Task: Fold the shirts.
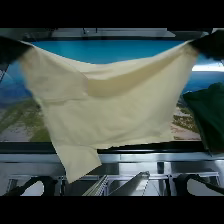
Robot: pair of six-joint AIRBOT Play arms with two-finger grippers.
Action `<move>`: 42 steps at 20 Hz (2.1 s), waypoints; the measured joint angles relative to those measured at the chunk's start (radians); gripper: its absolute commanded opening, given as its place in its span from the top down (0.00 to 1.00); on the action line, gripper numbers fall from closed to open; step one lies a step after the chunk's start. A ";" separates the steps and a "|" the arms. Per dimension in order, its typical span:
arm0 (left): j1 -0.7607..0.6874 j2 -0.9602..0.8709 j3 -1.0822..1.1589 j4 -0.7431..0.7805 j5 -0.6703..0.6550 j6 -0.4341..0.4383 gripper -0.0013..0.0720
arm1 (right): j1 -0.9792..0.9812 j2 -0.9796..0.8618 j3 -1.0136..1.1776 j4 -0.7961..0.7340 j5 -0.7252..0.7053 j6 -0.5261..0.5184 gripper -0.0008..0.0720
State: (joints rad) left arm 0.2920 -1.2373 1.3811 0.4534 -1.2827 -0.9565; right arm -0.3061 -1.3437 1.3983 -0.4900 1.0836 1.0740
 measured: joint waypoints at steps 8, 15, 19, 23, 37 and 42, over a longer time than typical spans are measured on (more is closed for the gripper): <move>-0.067 -0.589 0.222 0.066 0.114 0.069 0.96 | 0.015 -0.496 0.004 0.249 -0.204 -0.220 0.96; -0.067 -0.782 0.439 0.076 0.118 0.044 0.96 | 0.002 -0.690 0.144 0.441 -0.171 -0.337 0.96; -0.051 -0.795 0.457 0.081 0.013 0.013 0.97 | -0.026 -0.709 0.170 0.447 -0.028 -0.350 0.96; -0.045 -0.776 0.396 0.128 -0.062 -0.014 0.97 | -0.061 -0.714 0.177 0.395 0.120 -0.353 0.96; -0.002 -0.750 0.221 0.258 -0.023 -0.072 0.97 | -0.097 -0.737 0.179 0.113 0.172 -0.235 0.96; 0.006 -0.750 0.218 0.262 -0.022 -0.076 0.97 | -0.095 -0.740 0.179 0.047 0.173 -0.198 0.96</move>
State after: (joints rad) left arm 0.2977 -1.9873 1.5993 0.7151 -1.3048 -1.0325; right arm -0.4011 -2.0842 1.5772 -0.4435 1.2568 0.8757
